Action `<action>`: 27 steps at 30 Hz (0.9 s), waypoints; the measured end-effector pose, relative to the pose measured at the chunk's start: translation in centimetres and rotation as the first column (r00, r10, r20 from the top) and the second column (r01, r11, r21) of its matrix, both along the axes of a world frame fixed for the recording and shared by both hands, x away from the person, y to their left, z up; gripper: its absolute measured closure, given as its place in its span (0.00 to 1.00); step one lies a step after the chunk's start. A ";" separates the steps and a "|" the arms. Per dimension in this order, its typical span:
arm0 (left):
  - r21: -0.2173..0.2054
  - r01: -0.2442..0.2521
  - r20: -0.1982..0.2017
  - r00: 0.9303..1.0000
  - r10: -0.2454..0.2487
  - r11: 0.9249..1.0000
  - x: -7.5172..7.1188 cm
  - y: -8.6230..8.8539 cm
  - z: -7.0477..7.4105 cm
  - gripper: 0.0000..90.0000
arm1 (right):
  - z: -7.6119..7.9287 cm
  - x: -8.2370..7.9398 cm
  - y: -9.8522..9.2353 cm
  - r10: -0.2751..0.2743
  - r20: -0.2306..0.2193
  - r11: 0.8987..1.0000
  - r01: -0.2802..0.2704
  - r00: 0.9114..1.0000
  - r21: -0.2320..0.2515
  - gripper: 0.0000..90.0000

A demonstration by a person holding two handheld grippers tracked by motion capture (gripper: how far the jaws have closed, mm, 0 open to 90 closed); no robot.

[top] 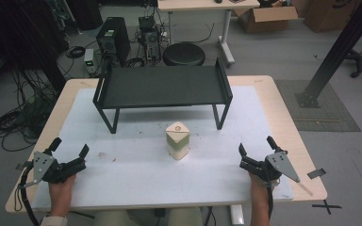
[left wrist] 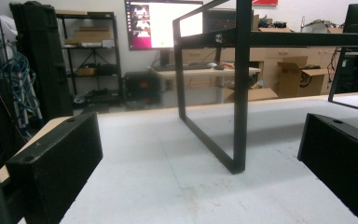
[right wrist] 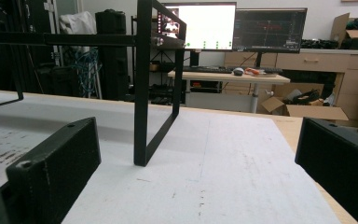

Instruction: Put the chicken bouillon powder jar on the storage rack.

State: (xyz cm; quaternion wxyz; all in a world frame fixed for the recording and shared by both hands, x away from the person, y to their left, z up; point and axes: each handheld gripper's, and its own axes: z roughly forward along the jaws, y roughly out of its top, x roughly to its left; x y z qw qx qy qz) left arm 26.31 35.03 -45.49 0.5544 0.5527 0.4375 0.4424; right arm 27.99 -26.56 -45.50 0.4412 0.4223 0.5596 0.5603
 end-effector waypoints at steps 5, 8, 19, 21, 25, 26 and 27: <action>0.001 0.000 -0.001 1.000 0.000 1.000 0.0 0.0 0.0 0.00 | 0.0 0.1 -0.1 0.005 -0.006 1.000 -0.005 1.000 0.005 0.00; 0.001 0.000 0.000 1.000 0.000 1.000 0.0 0.0 0.0 0.00 | 0.1 0.3 -0.2 0.021 -0.027 1.000 -0.021 0.999 0.009 0.00; 0.000 0.000 0.000 1.000 0.000 1.000 0.0 0.0 0.0 0.00 | 2.4 0.6 0.3 0.062 -0.043 0.998 -0.063 0.997 -0.014 0.00; 0.000 0.000 0.001 1.000 0.000 1.000 0.0 0.0 0.0 0.00 | 3.0 0.7 0.8 0.088 -0.039 0.996 -0.089 0.995 -0.008 0.00; -0.001 0.000 0.001 1.000 0.000 1.000 0.0 0.0 0.0 0.00 | 3.7 0.7 1.5 0.119 -0.037 0.993 -0.119 0.992 -0.010 0.00; -0.001 0.000 0.003 1.000 0.000 1.000 0.0 0.0 0.0 0.00 | 4.2 0.8 2.0 0.141 -0.034 0.990 -0.141 0.989 -0.014 0.00; -0.001 0.000 0.002 1.000 0.000 1.000 0.0 0.0 0.0 0.00 | 4.5 0.8 2.3 0.151 -0.035 0.988 -0.152 0.988 -0.017 0.00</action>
